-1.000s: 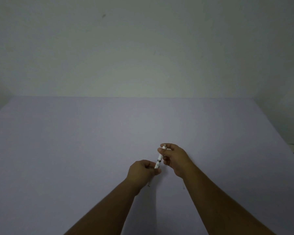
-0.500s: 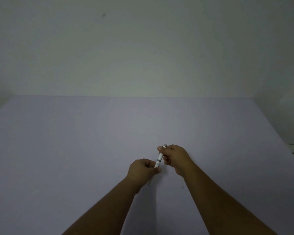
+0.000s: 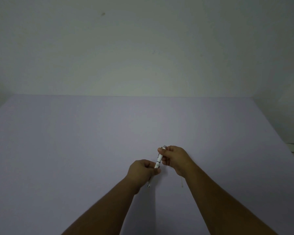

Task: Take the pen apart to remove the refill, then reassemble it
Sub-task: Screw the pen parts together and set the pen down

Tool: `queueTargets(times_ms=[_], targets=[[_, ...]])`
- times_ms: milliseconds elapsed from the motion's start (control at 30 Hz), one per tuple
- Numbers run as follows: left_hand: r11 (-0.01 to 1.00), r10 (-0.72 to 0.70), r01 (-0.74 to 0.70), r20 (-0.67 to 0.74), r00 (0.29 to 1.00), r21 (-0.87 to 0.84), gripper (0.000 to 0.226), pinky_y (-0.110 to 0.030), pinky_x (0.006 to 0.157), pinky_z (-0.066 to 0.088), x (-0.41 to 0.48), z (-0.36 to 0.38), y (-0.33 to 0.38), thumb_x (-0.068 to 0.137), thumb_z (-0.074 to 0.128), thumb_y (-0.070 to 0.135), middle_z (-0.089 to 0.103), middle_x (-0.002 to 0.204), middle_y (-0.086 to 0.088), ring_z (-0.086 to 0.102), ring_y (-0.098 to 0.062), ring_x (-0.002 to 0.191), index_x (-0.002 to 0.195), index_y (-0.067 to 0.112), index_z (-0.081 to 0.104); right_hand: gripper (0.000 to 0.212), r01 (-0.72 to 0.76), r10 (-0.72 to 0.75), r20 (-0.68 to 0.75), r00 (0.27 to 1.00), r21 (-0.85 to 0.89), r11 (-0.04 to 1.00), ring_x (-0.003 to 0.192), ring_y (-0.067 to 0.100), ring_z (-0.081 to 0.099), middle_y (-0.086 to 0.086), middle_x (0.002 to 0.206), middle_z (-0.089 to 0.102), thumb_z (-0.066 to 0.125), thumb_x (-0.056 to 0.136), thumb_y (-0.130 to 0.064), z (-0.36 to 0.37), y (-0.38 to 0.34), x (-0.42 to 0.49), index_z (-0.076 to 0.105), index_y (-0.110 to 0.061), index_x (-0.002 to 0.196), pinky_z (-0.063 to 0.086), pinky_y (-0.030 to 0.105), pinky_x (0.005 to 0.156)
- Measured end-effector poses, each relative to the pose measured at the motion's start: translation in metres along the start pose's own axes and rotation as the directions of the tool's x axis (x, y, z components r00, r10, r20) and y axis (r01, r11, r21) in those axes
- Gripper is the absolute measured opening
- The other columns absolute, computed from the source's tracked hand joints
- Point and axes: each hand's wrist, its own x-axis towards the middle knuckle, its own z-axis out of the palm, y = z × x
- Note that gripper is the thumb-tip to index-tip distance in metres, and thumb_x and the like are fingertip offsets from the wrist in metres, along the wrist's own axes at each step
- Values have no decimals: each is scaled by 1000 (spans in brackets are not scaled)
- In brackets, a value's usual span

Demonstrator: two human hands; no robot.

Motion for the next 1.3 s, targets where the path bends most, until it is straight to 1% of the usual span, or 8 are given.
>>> queueTargets(times_ms=[333, 433, 500, 567, 667, 800, 1000, 1300], targets=[[1000, -10, 10, -8, 1000, 1, 7, -26, 61, 49, 4, -3, -3, 73, 77, 20, 67, 73, 2, 57, -15, 67, 72, 25, 71, 14, -7, 7, 0, 1000, -26, 1000, 59, 13, 54, 7, 72, 65, 67, 83, -19, 3, 3, 4, 65, -5, 83, 52, 24, 60], [1000, -17, 17, -40, 999, 5, 7, -23, 60, 47, 7, -3, -7, 74, 76, 21, 66, 75, 3, 57, -13, 67, 78, 23, 71, 23, 16, -22, -80, 997, -80, 997, 62, 14, 54, 5, 73, 63, 65, 84, -30, 4, 5, 7, 67, -7, 83, 55, 28, 65], [1000, -24, 23, -70, 997, -3, 8, -24, 60, 47, 10, -2, -11, 73, 77, 21, 67, 75, 3, 57, -13, 67, 79, 22, 71, 26, 19, -59, -213, 975, -184, 983, 64, 16, 56, 5, 75, 63, 60, 87, -34, 2, 6, 11, 66, -9, 84, 55, 35, 72], [999, -32, 32, -100, 994, 0, 12, -23, 59, 47, 13, -1, -16, 73, 77, 21, 66, 74, 2, 57, -13, 65, 84, 19, 73, 24, -28, -134, -333, 933, -440, 897, 71, 22, 60, 9, 82, 65, 53, 90, -28, -5, 8, 14, 65, -7, 89, 54, 38, 76], [998, -31, 40, -170, 985, 52, 19, -24, 59, 47, 16, 2, -24, 72, 77, 22, 66, 72, 3, 58, -13, 65, 89, 15, 74, 13, -142, -158, -377, 913, -655, 743, 76, 22, 53, 11, 86, 60, 47, 87, -16, -17, 14, 9, 57, -8, 88, 42, 29, 67], [989, -14, 48, -229, 973, 142, 23, -16, 49, 47, 19, 9, -32, 73, 76, 26, 64, 79, 4, 58, -9, 67, 93, 16, 69, 11, -231, -99, -423, 900, -658, 717, 73, 25, 55, 12, 86, 58, 52, 77, -13, -26, 35, 2, 50, -5, 85, 43, 28, 62], [977, -17, 78, -290, 957, 199, 15, -39, 71, 60, 22, 18, -43, 71, 76, 32, 61, 68, 9, 63, -16, 72, 80, 24, 67, 20, -223, -117, -400, 909, -705, 674, 90, 35, 64, 20, 103, 64, 52, 81, -8, -16, 56, -1, 54, 0, 100, 57, 39, 71], [983, -29, 83, -311, 950, 164, 15, -38, 67, 61, 25, 29, -43, 73, 74, 31, 55, 65, 17, 59, -7, 64, 77, 27, 60, 18, -170, -112, -352, 929, -677, 716, 88, 33, 65, 15, 99, 64, 52, 80, -6, 10, 63, 2, 54, -8, 98, 58, 47, 74]])
